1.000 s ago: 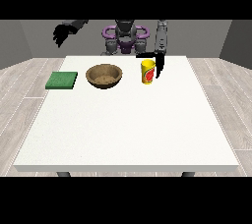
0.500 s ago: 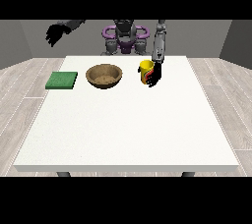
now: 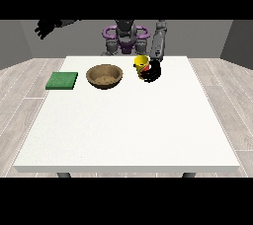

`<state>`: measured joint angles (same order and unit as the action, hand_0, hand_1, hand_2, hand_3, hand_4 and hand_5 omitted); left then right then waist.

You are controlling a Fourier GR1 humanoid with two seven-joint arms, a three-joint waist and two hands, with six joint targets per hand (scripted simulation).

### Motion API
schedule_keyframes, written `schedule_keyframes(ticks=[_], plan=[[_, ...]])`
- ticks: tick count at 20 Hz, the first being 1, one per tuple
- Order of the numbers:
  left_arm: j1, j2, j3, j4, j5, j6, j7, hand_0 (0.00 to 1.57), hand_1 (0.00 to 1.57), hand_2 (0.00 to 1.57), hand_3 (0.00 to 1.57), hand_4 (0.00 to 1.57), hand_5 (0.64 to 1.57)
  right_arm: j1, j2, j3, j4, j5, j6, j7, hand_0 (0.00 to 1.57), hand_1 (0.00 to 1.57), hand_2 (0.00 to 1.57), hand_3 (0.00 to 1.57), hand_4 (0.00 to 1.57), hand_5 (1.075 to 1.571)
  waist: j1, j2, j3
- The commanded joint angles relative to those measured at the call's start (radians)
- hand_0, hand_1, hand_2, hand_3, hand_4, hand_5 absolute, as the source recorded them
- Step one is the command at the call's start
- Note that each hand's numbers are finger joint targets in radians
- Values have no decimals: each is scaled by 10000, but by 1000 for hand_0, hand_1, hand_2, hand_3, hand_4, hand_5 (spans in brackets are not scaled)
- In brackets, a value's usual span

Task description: Pick the cup and pour the ball into the bowl, then pick the bowl and place it on the pad

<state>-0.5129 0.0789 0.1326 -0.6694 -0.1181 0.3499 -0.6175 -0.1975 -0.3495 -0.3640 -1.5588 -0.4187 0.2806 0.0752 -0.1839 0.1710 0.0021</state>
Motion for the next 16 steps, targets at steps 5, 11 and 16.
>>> schedule_keyframes(ticks=[5, 11, 16], plan=[[-1281, -419, -2284, 176, -3186, 2867, 3128, 1313, 1313, 1571, 1571, 1399, 1502, -6, -381, -183, 1538, 53, 367, 109, 0, 0, 0, 302, 638, 1564, 182, -1521, 27], [-2315, 349, -4251, 1826, -6558, 3720, 5797, 1347, 1347, 1571, 1571, 1444, 1540, -175, -244, -144, 2132, 23, 337, 158, 0, 0, 0, 103, 669, 1559, 191, -1875, 44], [-3269, -759, -5142, 2167, -7886, 3076, 8411, 1347, 1347, 1571, 1571, 1444, 1540, 452, -440, -463, 3306, 246, 1001, -849, 0, 0, 0, 0, 688, 1560, 543, -2159, -1]])
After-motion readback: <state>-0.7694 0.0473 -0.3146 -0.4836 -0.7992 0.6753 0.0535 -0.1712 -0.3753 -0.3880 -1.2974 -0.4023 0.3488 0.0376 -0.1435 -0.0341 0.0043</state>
